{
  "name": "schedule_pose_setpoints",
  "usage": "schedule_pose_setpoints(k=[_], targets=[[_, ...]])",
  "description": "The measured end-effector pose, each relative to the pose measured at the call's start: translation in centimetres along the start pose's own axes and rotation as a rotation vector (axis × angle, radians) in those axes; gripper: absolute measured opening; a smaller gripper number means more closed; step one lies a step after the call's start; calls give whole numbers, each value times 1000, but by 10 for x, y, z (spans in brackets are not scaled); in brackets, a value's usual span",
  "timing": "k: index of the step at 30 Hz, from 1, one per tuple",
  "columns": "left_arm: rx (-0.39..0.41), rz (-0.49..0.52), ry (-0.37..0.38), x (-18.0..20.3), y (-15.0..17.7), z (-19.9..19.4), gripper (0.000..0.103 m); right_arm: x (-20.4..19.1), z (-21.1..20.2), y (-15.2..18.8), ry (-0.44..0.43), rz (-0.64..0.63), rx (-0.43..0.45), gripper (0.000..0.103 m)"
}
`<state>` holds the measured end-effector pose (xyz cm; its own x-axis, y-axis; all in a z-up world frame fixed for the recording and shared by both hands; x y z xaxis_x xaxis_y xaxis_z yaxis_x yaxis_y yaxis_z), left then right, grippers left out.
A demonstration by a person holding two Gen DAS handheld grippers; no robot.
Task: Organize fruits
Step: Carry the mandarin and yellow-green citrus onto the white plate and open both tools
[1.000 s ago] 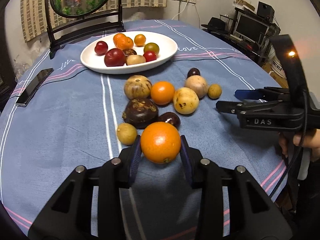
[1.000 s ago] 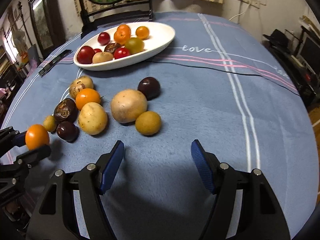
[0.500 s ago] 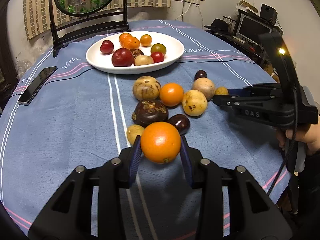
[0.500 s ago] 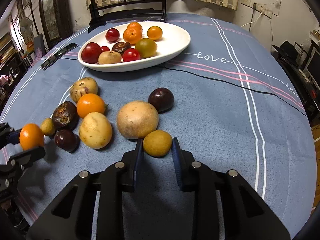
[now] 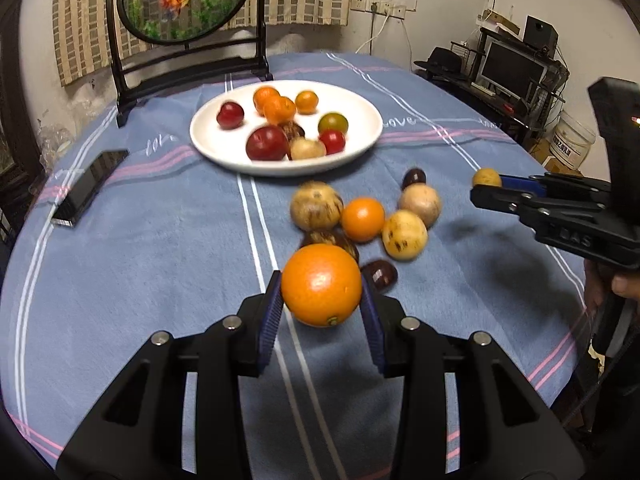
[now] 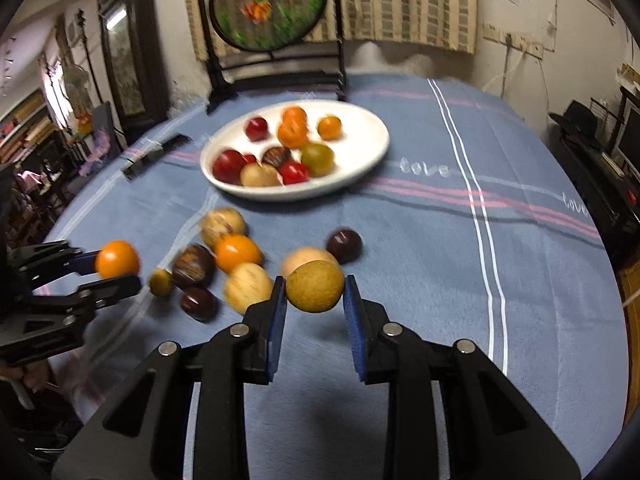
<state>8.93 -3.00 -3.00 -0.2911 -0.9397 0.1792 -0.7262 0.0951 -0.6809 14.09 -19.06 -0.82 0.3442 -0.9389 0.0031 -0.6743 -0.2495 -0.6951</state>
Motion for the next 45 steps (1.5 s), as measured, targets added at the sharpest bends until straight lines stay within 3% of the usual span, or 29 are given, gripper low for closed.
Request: schedule_pose_setpoints(k=[10, 22, 36, 41, 45], targets=[[79, 14, -39, -21, -67, -5, 38, -13, 4, -46, -26, 4, 58, 29], [78, -105, -68, -71, -127, 59, 38, -25, 61, -107, -22, 60, 40, 29], [23, -222, -65, -110, -135, 109, 38, -49, 129, -124, -16, 15, -56, 30], [59, -246, -84, -121, -134, 106, 57, -46, 132, -120, -8, 34, -66, 50], [90, -229, -82, -113, -135, 95, 62, -38, 122, -115, -9, 49, -62, 51]])
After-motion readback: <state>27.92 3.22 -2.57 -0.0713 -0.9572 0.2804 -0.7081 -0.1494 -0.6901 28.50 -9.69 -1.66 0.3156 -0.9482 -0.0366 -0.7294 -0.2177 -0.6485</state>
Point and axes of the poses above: each gripper's, at about its wrist camera, not at the fingertips, and z roughly the way its jaws point, x to its right, y to its underside, the point moved 5 cm from there along z, roughly the way its jaws point, and after that the axes turned 10 degrees about y, right-handed, at the moved point
